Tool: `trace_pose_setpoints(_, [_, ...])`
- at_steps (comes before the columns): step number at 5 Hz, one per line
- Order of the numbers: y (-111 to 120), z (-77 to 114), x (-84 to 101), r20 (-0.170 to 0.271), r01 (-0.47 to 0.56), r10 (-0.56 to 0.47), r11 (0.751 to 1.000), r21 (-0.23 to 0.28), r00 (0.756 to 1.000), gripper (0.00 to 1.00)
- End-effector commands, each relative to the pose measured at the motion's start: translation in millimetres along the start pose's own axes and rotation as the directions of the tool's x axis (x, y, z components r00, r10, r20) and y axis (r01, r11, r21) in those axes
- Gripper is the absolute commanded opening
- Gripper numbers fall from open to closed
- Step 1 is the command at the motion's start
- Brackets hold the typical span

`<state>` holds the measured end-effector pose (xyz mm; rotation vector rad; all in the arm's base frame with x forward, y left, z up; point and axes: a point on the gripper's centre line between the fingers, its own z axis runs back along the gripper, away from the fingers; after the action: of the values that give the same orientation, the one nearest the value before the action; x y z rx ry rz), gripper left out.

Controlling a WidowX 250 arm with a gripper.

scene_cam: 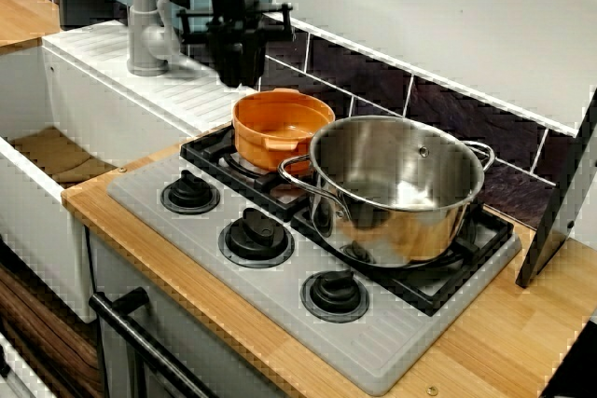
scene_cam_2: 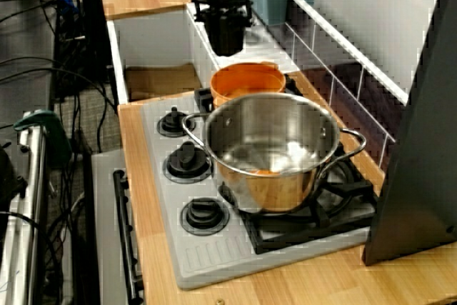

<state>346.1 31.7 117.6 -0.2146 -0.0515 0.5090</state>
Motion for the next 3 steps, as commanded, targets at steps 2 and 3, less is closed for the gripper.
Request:
trace_pose_setpoints(2, [-28.6, 32.3, -7.6, -0.009, 0.505, -0.505, 0.863, -0.028, 0.863, 1.00])
trace_pose_setpoints(3, [-30.8, 40.7, -7.7, -0.028, 0.591, -0.592, 0.806, -0.016, 0.806, 0.00])
